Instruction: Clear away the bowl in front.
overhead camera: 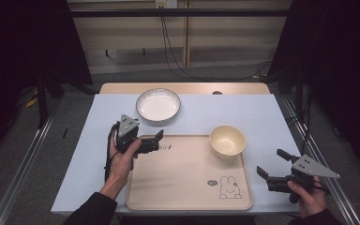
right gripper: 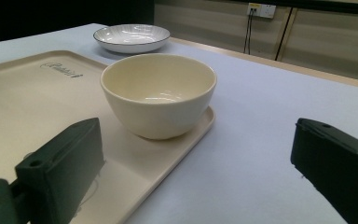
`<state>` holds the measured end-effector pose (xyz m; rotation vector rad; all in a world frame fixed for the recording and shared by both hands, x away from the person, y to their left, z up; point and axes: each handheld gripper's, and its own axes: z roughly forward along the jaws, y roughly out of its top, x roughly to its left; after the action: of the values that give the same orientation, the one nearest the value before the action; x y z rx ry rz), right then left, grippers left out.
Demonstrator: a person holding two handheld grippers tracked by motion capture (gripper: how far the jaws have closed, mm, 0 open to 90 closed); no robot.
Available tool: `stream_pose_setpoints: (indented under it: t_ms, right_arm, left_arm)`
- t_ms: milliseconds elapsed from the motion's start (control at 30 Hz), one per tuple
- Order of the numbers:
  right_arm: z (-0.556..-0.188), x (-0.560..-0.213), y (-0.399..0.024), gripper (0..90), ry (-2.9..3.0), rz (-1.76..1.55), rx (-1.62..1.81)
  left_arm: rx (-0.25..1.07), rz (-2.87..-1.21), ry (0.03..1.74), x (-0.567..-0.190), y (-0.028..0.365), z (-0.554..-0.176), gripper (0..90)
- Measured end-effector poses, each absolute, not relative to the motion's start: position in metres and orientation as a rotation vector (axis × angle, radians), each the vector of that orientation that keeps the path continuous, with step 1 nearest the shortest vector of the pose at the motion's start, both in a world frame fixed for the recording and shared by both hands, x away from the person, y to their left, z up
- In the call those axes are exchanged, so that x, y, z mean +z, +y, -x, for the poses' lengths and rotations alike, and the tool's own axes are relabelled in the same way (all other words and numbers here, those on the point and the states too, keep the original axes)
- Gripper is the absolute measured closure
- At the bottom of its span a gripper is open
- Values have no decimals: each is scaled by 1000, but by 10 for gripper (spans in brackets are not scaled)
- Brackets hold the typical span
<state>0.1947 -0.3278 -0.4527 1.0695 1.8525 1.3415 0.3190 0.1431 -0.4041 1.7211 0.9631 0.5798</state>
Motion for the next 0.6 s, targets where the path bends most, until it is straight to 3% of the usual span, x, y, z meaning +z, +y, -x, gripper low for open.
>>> stream_pose_setpoints:
  t_ms: [600]
  right_arm:
    - [-195,-453,-327,20,1847,-1078,1336]
  left_arm:
    - [648,-1667,1033,-412,194,-277,11]
